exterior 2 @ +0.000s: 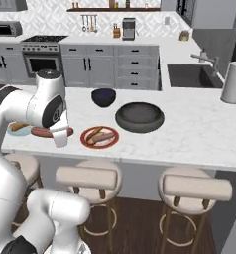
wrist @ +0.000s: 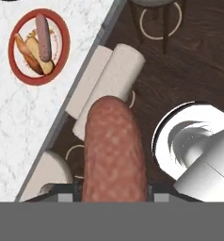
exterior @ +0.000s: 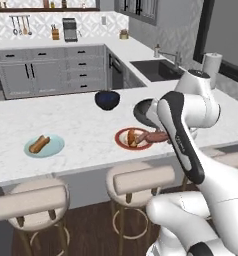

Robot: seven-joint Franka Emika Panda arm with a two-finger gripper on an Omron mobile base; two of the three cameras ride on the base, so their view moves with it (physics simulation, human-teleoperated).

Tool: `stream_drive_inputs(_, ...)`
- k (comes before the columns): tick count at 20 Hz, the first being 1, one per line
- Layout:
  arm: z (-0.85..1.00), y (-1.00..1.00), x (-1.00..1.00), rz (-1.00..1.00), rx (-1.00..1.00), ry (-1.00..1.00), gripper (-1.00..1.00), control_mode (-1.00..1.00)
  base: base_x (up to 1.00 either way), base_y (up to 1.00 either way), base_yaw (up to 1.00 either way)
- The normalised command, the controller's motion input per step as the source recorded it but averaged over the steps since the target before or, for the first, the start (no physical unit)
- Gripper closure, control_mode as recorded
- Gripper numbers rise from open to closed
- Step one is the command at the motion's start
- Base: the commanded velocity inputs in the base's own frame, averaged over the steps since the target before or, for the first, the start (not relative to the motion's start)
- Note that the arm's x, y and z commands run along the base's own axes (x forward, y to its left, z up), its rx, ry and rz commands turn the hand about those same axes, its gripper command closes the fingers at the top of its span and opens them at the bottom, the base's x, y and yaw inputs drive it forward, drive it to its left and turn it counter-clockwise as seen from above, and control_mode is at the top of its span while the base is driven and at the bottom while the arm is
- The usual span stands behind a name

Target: Place one bun and one sausage from the bowl on each plate.

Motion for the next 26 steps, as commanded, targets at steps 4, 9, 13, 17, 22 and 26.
stream_drive_inputs(4, 0.00, 0.00, 0.00, 0.00, 0.00, 0.00, 1.00, 1.00, 0.14, 1.00, 0.00)
stream_drive_inputs(9, 0.00, 0.00, 0.00, 0.00, 0.00, 0.00, 1.00, 1.00, 0.71, 1.00, 0.00)
stream_drive_inputs(13, 0.00, 0.00, 0.00, 0.00, 0.00, 0.00, 1.00, 1.00, 1.00, 0.85, 0.00)
stream_drive_inputs(17, -0.11, 0.01, 0.26, 0.00, -0.10, -0.02, 1.00, -1.00, 0.40, 0.24, 0.00)
stream_drive_inputs(22, -0.66, -0.06, 0.89, 0.17, -0.16, -0.04, 1.00, -1.00, 0.00, 0.00, 0.00)
stream_drive_inputs(26, -0.78, 0.00, 0.90, 0.31, -0.06, 0.00, 1.00, -1.00, 0.00, 0.00, 0.00)
